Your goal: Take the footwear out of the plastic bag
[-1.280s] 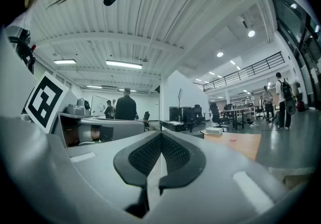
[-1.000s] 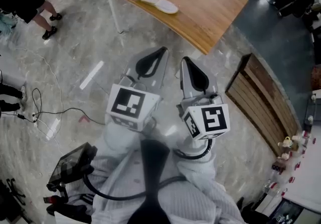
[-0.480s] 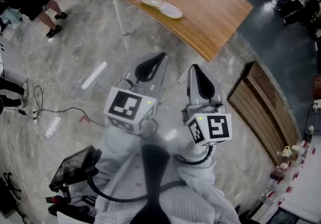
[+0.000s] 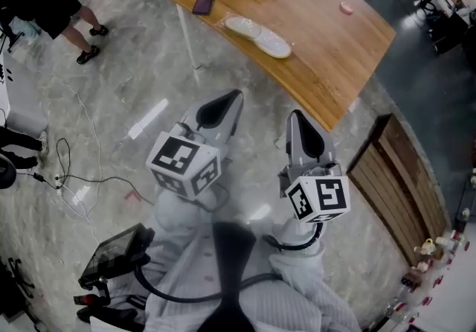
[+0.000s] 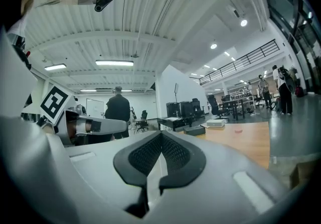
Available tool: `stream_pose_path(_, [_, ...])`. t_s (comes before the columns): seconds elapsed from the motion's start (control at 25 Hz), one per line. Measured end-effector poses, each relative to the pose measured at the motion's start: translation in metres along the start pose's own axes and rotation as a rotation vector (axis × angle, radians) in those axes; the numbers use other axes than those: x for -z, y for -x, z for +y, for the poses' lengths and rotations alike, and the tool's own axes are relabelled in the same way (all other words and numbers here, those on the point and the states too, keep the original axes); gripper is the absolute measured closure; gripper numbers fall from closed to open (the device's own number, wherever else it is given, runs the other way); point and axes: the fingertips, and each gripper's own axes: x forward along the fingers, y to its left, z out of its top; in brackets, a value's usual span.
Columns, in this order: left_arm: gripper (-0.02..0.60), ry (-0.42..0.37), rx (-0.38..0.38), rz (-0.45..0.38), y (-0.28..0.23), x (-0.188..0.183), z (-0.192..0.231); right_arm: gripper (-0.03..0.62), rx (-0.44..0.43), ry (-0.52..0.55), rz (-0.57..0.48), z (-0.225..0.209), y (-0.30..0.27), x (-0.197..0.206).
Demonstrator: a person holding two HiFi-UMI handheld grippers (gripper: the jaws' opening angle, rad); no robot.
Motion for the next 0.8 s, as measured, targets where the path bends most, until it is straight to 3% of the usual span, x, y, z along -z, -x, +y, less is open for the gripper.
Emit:
stream_pose_path(0.24, [0.581, -0.019, 0.081, 0.046, -0.087, -0.028, 0.101, 0.580, 0.059, -0.030, 0.002, -0.024, -0.133, -0.010])
stream_pose_path(0.4, [0.580, 0.000, 0.172, 0.179, -0.144, -0.020, 0.162, 0.580, 0.137, -0.090, 0.033, -0.053, -0.200, -0.002])
stream_pose_path(0.6, [0.580, 0.143, 0.265, 0.385, -0.252, 0.024, 0.236, 0.560, 0.198, -0.175, 0.154, -0.134, -0.288, 0.037])
stream_pose_path(0.8, [0.580, 0.250, 0.351, 0.467, -0.279, 0.030, 0.242, 0.543, 0.207, -0.282, 0.209, -0.178, -0.279, 0.052])
